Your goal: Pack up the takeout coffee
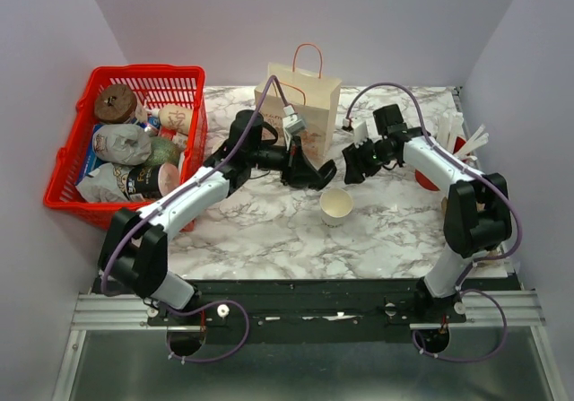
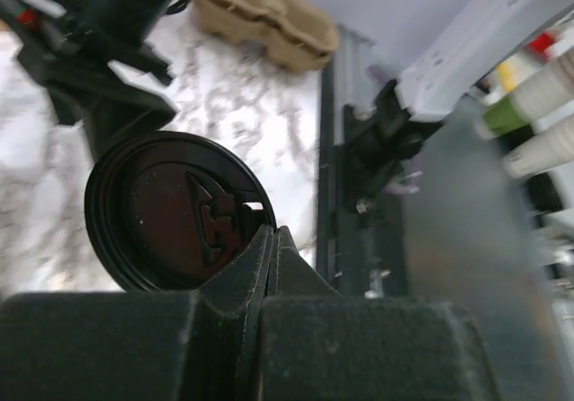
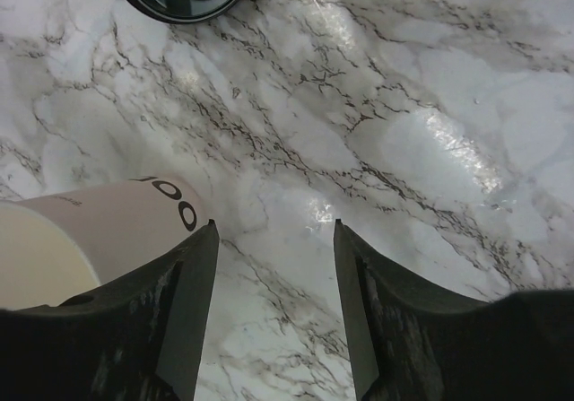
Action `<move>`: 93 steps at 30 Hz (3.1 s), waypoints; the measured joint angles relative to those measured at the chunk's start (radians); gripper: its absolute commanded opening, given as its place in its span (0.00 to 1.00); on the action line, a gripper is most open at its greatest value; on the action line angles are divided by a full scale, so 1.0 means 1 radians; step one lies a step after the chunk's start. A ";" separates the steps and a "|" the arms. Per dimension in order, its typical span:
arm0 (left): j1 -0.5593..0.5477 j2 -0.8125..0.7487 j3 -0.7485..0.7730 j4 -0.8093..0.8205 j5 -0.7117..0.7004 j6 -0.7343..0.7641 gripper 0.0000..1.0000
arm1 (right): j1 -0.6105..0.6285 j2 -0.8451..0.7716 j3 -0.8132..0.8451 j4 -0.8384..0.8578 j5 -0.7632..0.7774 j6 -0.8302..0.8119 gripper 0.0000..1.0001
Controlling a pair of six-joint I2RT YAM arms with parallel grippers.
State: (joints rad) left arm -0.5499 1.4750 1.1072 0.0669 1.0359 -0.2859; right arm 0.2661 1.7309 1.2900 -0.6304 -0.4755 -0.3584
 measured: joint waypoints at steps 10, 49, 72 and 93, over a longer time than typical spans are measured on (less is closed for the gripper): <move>0.003 0.291 -0.122 0.906 0.172 -0.813 0.00 | -0.012 0.105 -0.011 0.020 -0.105 0.053 0.62; 0.008 0.503 -0.168 1.204 0.137 -1.121 0.00 | -0.223 -0.051 -0.121 -0.052 -0.517 0.037 0.85; 0.020 0.505 -0.168 1.205 0.124 -1.086 0.23 | -0.101 -0.140 -0.153 -0.053 -0.634 -0.134 0.98; 0.020 0.414 -0.196 0.988 0.069 -0.856 0.44 | -0.058 -0.142 -0.177 0.061 -0.554 0.018 0.94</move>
State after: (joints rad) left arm -0.5301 1.8889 0.9112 1.0546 1.1049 -1.1419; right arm 0.2085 1.5890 1.1130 -0.5697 -1.0294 -0.3408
